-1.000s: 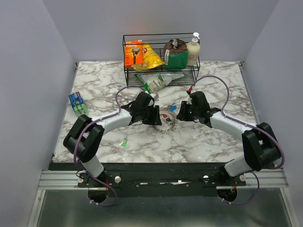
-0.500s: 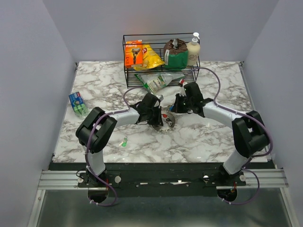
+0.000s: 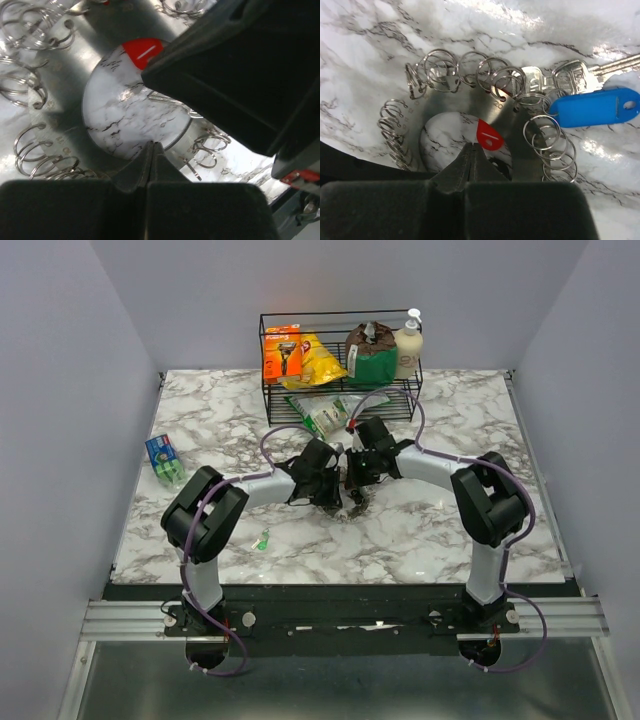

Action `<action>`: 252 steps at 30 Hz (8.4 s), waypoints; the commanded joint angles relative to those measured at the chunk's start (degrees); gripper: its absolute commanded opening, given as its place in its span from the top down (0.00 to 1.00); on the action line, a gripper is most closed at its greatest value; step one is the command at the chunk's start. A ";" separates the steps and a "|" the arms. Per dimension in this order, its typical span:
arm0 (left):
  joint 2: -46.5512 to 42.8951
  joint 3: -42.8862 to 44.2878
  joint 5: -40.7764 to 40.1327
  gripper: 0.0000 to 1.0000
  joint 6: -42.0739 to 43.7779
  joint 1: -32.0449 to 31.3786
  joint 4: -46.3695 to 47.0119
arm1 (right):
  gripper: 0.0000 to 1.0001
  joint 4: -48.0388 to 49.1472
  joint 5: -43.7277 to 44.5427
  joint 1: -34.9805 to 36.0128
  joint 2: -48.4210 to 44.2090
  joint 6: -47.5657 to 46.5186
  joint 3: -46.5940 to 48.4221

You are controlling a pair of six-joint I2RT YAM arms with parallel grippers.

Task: Put the keys on the keyring

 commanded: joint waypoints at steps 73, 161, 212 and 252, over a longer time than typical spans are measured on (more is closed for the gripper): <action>-23.75 -13.43 2.24 0.44 6.55 -4.23 2.47 | 0.96 -3.52 14.97 12.09 -24.56 5.67 -16.18; 3.31 0.10 3.11 0.34 -2.84 5.34 1.32 | 0.96 -5.80 1.17 14.99 -12.70 10.85 -15.57; -30.70 -18.26 1.63 0.30 -3.37 11.58 -0.35 | 0.97 -10.72 24.72 16.66 -4.19 2.94 3.76; -28.59 -18.35 1.97 0.30 -1.79 11.59 -0.08 | 0.99 -12.39 24.90 2.51 -0.13 5.66 -4.93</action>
